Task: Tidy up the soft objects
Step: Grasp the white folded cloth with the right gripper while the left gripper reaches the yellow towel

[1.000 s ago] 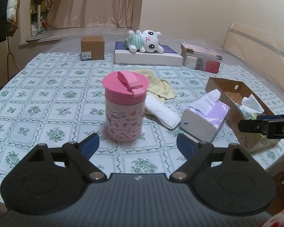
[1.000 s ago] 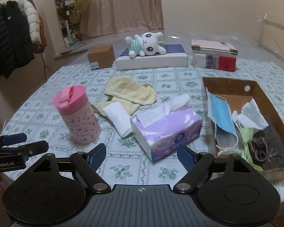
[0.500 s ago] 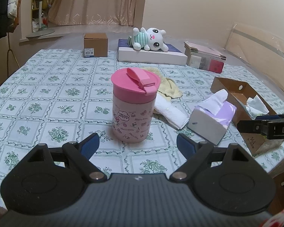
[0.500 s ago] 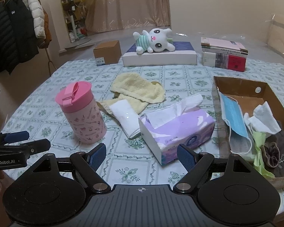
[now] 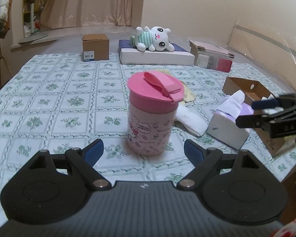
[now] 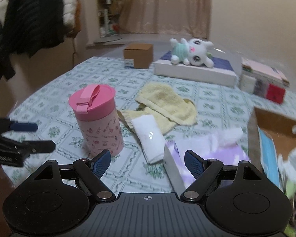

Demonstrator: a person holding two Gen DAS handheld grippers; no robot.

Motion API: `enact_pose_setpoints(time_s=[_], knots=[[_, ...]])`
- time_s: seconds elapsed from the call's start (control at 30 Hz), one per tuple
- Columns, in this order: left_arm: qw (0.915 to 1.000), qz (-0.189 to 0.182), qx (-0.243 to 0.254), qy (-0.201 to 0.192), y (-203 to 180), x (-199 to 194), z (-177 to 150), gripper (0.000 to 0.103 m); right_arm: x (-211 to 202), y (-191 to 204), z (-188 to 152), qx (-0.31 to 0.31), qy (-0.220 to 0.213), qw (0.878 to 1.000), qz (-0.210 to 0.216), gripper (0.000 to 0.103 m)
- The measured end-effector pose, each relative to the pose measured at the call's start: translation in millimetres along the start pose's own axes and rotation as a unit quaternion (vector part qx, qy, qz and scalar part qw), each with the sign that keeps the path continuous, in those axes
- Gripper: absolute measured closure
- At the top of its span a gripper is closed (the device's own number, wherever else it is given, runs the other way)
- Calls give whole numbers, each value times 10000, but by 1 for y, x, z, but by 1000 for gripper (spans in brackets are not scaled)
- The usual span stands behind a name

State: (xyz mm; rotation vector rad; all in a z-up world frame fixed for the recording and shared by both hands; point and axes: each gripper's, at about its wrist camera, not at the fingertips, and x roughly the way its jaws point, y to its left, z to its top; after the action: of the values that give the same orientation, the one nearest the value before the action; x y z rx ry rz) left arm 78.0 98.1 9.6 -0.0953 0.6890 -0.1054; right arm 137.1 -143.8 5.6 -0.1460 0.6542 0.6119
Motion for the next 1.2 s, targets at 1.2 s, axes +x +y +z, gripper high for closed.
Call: enact_pose_setpoints(time_s=[1.2], knots=[[9627,-1517,2168,559,138,131,81,16,185,-26,38,-1698,1929,9625,866,63]])
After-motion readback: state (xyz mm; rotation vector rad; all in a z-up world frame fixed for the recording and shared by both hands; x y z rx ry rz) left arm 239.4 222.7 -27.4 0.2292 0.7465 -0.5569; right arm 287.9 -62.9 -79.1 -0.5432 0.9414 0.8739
